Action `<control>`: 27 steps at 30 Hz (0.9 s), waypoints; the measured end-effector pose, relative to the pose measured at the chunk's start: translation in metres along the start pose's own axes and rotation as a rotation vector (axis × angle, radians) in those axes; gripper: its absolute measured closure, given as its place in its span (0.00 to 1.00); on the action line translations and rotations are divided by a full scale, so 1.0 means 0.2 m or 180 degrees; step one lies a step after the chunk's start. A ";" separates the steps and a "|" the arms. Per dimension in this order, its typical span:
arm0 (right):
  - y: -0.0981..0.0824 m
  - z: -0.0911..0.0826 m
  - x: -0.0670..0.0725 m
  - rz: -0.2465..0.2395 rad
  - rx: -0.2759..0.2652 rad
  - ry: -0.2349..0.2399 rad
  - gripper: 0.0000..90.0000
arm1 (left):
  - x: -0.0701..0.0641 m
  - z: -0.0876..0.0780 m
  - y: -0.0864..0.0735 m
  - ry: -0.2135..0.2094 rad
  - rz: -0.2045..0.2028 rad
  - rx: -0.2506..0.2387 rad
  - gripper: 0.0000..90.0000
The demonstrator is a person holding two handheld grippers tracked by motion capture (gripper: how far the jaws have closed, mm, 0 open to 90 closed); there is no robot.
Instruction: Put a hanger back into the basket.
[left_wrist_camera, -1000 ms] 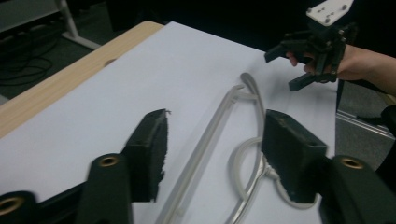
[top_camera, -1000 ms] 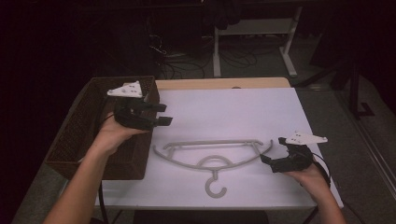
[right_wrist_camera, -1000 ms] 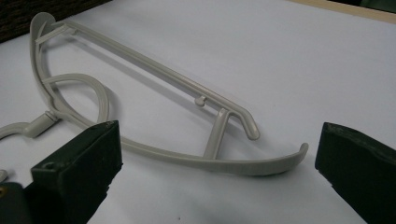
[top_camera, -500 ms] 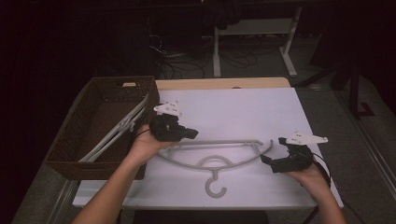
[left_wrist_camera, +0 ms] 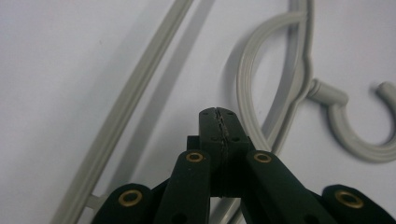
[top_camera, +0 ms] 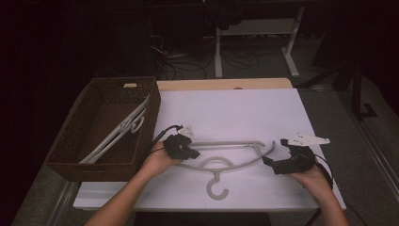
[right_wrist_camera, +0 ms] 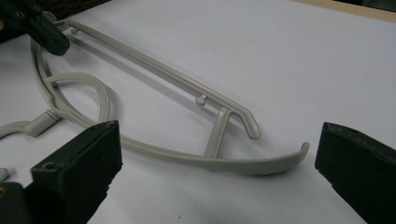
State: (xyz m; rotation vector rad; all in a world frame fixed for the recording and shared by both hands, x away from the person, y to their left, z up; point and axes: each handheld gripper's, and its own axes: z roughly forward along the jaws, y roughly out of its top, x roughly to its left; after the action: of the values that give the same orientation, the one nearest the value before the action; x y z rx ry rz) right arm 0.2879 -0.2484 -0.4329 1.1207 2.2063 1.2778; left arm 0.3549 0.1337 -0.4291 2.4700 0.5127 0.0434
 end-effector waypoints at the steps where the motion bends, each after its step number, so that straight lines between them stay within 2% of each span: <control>1: 0.00 0.00 0.00 0.0002 -0.0004 -0.0001 0.00 | 0.00 0.00 -0.01 -0.0020 0.0001 0.0014 1.00; 8: 0.00 0.01 0.00 -0.0006 0.0007 0.0007 0.00 | -0.03 0.04 -0.05 -0.0128 0.0015 0.0170 1.00; 11: 0.00 0.00 0.00 -0.0009 0.0003 0.0005 0.00 | -0.04 0.05 -0.05 -0.0225 0.0023 0.0229 1.00; 13: 0.00 0.00 0.00 -0.0002 -0.0005 -0.0001 0.00 | -0.06 0.05 -0.06 -0.0280 0.0021 0.0215 1.00; 15: 0.01 0.00 0.00 0.0004 -0.0011 -0.0001 0.00 | -0.08 0.05 -0.07 -0.0388 0.0047 0.0226 1.00; 18: 0.02 0.02 0.00 0.0021 0.0000 0.0009 0.04 | -0.11 0.03 -0.09 -0.0340 0.0101 0.0197 1.00; 19: 0.02 0.02 0.00 0.0032 0.0024 0.0019 0.06 | -0.10 0.02 -0.10 -0.0259 0.0082 0.0140 0.96; 20: 0.03 0.02 0.00 0.0058 0.0055 0.0044 0.07 | -0.10 0.01 -0.10 -0.0216 0.0049 0.0088 0.87; 22: 0.05 0.03 0.00 0.0077 0.0093 0.0053 0.11 | -0.08 -0.03 -0.10 -0.0164 -0.0032 -0.0058 0.78; 24: 0.07 0.04 0.00 0.0113 0.0138 0.0072 0.15 | -0.06 -0.05 -0.11 -0.0217 -0.0099 -0.0183 0.68; 27: 0.11 0.08 0.01 0.0115 0.0212 0.0064 0.21 | -0.06 -0.09 -0.12 -0.0333 -0.0090 -0.0357 0.56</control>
State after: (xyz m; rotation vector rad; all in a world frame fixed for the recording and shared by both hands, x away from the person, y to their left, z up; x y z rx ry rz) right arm 0.3064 -0.2332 -0.4229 1.1826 2.2683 1.2437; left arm 0.3323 0.1570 -0.4264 2.3410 0.4867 -0.0662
